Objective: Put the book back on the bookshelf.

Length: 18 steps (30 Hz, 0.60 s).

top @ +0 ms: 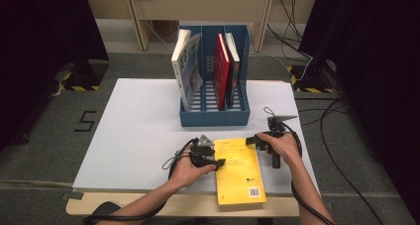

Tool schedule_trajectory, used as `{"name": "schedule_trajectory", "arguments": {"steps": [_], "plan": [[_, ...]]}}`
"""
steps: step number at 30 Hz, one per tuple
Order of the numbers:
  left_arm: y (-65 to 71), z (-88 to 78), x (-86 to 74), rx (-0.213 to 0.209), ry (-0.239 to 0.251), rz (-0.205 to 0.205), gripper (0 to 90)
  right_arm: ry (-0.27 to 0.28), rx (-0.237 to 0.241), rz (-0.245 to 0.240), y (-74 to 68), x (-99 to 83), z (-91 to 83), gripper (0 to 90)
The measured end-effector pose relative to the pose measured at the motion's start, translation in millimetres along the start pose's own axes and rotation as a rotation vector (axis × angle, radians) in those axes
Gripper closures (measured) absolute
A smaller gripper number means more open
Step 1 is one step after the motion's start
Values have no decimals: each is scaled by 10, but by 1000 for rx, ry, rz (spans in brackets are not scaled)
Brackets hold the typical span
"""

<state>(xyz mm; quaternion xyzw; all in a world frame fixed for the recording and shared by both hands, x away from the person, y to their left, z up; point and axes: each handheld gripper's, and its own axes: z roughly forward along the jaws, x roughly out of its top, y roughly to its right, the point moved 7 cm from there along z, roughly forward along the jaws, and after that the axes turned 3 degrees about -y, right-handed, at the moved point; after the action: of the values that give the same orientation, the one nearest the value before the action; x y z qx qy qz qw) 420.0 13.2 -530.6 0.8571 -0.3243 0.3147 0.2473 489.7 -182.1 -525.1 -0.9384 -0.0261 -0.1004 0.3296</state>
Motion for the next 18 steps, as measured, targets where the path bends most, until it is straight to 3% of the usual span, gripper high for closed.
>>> {"name": "schedule_trajectory", "arguments": {"steps": [9, 18], "plan": [[0, -2, -4, 0, 4, 1, 416, 0, 4, 2, -5, 0, 0, 591], [-5, -12, -4, -5, 5, -1, 416, 15, 34, -42, -25, 5, -82, 636]]}}
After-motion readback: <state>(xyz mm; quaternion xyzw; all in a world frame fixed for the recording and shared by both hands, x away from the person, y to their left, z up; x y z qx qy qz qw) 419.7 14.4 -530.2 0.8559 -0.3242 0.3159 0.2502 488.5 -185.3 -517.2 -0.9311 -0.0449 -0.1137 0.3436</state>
